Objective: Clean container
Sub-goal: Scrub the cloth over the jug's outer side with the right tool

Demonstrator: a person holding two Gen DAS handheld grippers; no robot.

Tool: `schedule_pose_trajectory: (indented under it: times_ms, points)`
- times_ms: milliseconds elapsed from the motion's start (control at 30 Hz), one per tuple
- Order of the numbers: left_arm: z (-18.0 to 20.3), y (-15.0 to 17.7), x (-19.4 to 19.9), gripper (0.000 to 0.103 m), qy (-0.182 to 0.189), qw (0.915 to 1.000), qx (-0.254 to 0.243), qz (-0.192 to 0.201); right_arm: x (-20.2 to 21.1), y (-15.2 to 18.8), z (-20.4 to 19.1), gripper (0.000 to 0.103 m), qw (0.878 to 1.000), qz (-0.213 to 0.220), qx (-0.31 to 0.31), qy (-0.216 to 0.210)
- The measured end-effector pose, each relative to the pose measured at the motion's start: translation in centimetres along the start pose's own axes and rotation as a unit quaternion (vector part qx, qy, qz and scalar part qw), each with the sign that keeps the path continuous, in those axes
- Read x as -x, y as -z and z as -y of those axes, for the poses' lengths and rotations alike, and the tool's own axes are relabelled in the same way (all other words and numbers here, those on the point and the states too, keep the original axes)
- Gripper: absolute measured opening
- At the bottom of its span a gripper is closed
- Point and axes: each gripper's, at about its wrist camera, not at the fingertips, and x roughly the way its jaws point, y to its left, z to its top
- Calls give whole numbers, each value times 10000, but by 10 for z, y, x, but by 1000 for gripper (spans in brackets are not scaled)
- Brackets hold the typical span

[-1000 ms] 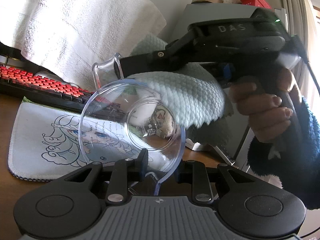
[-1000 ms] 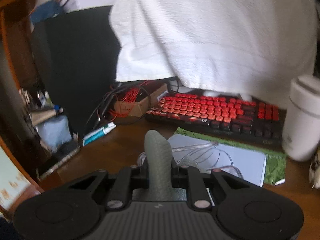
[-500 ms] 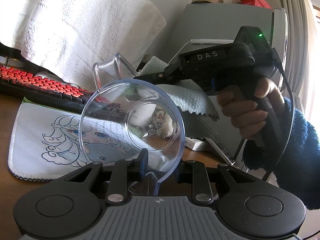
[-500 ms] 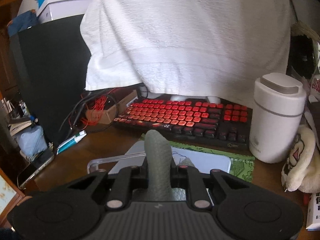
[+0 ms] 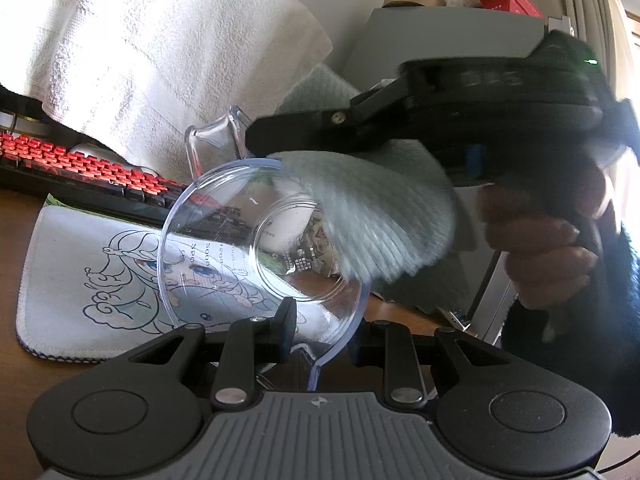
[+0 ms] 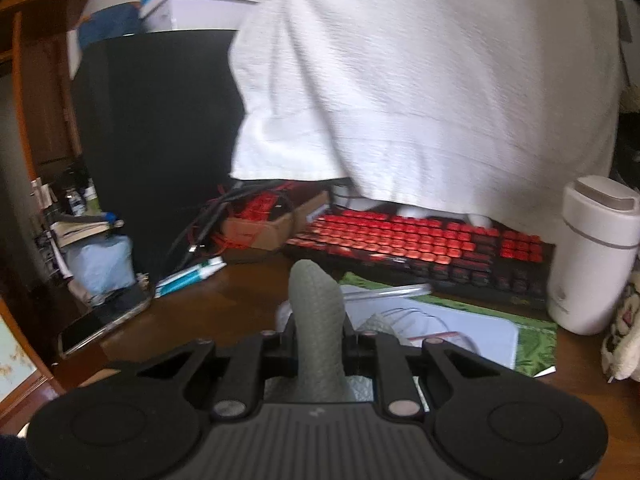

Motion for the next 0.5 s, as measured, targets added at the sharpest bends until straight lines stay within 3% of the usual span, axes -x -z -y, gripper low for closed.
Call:
schedule_pose_trajectory:
  times_ms: [167,500]
  points:
    - [-3,1,2,26,53,10000,-24,-20,6,7,-7,15,9996,196,164,-73]
    - [3,5,5,26,35,10000,-25,-13,10,16,43,14,9963,631,-324,480]
